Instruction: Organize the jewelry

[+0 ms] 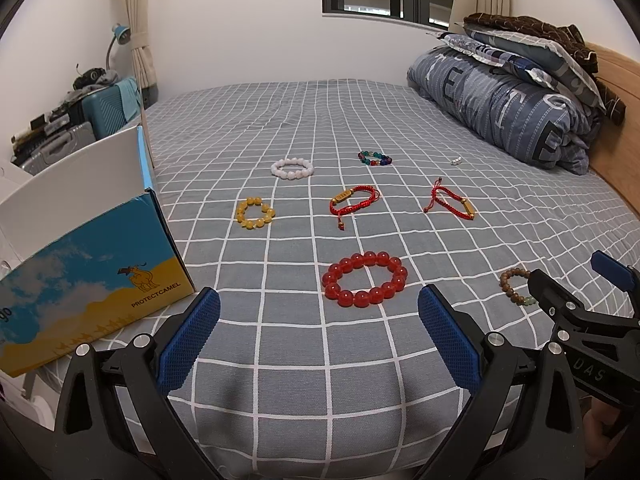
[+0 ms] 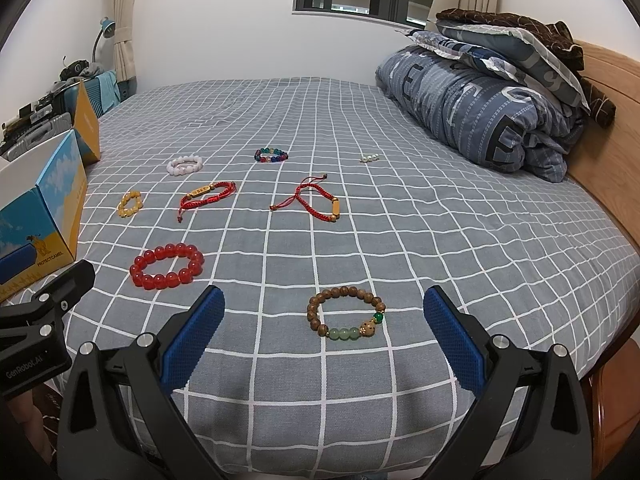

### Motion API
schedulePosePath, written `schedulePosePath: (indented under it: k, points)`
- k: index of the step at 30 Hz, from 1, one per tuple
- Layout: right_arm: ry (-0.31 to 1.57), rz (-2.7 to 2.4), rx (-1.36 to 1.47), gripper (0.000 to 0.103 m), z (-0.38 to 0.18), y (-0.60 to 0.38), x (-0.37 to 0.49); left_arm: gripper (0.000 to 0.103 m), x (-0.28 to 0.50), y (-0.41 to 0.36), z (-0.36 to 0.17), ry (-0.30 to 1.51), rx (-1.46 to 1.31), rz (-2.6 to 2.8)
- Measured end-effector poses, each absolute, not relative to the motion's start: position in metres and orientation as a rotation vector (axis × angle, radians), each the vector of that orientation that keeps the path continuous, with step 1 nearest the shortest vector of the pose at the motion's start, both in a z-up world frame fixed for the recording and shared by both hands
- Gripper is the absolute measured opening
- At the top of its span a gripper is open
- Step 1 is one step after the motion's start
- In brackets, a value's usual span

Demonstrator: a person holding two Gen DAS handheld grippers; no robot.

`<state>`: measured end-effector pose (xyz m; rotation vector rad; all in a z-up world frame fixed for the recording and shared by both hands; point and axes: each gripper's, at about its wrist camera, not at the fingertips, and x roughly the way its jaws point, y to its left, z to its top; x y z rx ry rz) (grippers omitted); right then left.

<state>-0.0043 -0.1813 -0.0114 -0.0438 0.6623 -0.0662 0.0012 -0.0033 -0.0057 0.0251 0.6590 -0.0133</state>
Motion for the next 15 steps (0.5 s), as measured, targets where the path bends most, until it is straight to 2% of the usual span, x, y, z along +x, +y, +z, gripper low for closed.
schedulePosePath:
  k: [9,15]
  points:
    - [0.659,-0.075,-0.049,0.096,0.012,-0.189,0.003,0.097,0.023,-0.008,0.016,0.67,0.042,0.014]
    - [0.763,-0.072,-0.058,0.096,0.029,-0.193,0.034,0.097,0.077,0.004,0.038,0.74,0.019,0.04]
